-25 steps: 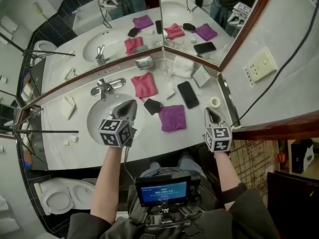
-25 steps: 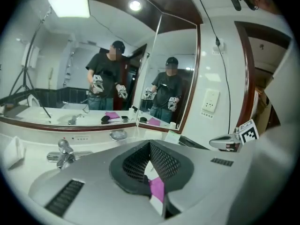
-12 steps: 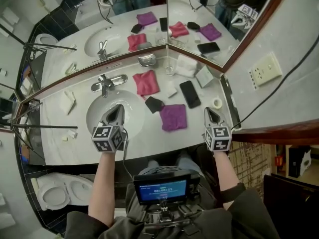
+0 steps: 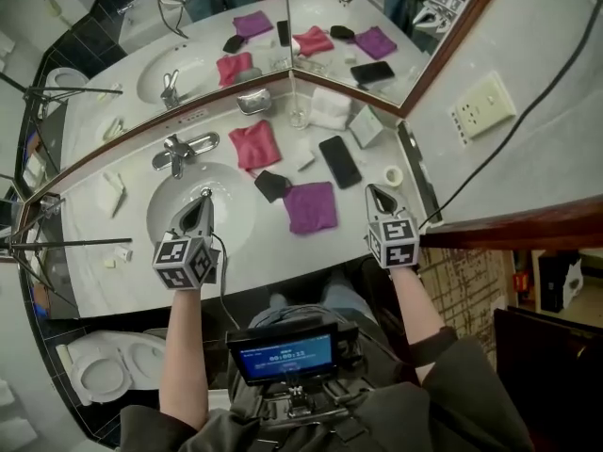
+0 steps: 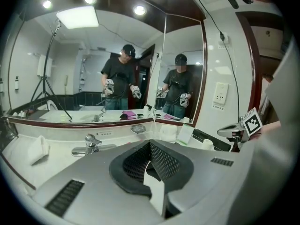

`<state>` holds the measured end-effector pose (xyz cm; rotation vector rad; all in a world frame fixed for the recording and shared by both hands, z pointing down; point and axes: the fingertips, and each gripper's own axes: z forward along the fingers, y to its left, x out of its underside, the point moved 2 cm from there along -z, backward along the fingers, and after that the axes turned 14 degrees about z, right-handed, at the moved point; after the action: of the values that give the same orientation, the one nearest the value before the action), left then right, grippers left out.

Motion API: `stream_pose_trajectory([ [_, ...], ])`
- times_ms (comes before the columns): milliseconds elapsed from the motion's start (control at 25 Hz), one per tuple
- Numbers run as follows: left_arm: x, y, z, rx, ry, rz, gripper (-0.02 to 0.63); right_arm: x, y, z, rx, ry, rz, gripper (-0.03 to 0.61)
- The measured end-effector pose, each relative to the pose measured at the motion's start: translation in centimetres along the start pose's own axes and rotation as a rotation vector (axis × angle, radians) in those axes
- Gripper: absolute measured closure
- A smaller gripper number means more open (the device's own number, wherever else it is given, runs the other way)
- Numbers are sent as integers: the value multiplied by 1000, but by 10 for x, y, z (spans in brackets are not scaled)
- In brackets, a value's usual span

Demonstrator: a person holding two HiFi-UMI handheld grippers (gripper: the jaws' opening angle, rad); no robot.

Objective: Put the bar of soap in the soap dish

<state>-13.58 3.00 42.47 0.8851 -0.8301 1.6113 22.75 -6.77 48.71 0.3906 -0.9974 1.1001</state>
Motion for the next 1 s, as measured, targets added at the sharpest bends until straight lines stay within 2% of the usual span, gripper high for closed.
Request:
stream_pose_trajectory([
  [120,2,-1,-1,2,2,0,614,0,4,4,1,31,-110,555],
  [280,8,-5,-1,8,10,-6,614,-2,14,15,-8,87,-335,550],
  [360,9,-8,-3,6,19,-11,614,0,18,25,-27,117,-467,506],
  [600,21,-8,-9,-12,29,-9,614,10,38,65,-156,234,-863,386],
  [760,30,-6,-19,-39,35,-30,614,21,53,99,-260,311,-1044,345],
  [880,38,-5,-25,-62,42,-46,614,29,61,125,-328,362,-1173,279],
  [1000,46,-5,-28,-81,50,-60,614,32,66,154,-380,402,-1278,261],
])
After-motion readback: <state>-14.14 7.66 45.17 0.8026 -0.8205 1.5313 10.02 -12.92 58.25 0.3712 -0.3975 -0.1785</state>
